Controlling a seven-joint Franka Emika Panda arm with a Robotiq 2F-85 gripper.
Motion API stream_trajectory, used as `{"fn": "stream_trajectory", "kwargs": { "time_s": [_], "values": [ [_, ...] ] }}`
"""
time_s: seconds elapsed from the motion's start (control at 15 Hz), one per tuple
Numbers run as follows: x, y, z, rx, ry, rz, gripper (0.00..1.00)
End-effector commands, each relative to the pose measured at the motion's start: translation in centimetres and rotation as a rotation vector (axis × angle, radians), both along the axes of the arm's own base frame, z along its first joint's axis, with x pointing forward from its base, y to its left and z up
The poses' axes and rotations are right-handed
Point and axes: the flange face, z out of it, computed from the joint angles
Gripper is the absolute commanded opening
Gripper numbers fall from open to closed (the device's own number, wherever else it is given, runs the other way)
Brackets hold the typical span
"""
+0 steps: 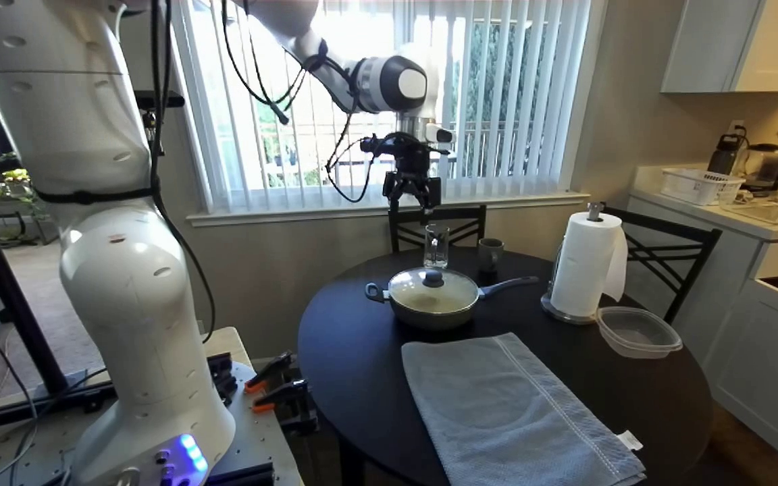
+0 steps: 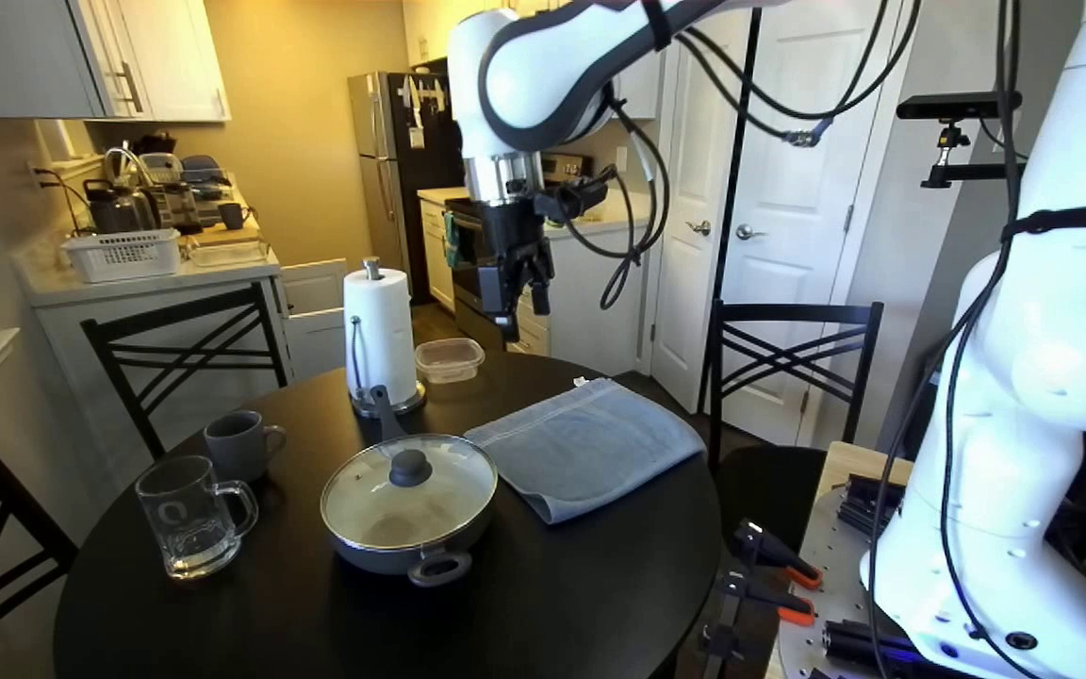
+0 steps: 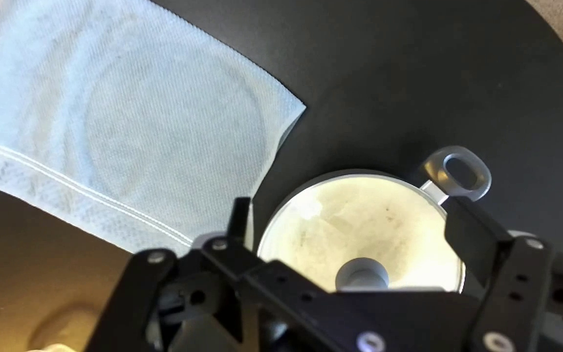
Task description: Pick up the clear pan lid and put it on the blue towel
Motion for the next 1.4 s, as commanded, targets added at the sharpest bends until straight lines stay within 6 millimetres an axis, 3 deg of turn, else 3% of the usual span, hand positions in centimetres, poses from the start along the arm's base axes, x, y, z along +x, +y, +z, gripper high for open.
{"fn": "stream_trajectory", "kwargs": {
  "time_s": [0.0,0.27,0.53,0.67,0.73,1.2,1.33],
  "values": [
    [3.7,4.2,-3.0,-0.031,0.025,0.1,1.0],
    [6.8,8.3,-5.7,-0.113,0.043,0.212,1.0],
    [10.0,10.4,-5.9,-0.177,-0.034,0.257,1.0],
    [11.1,10.5,-5.4,-0.143,-0.044,0.248,1.0],
    [10.1,10.6,-6.0,-0.141,-0.042,0.259,1.0],
    [10.4,10.6,-6.1,-0.14,-0.044,0.257,1.0],
    [11.5,10.7,-7.7,-0.125,-0.066,0.284,1.0]
  ]
}}
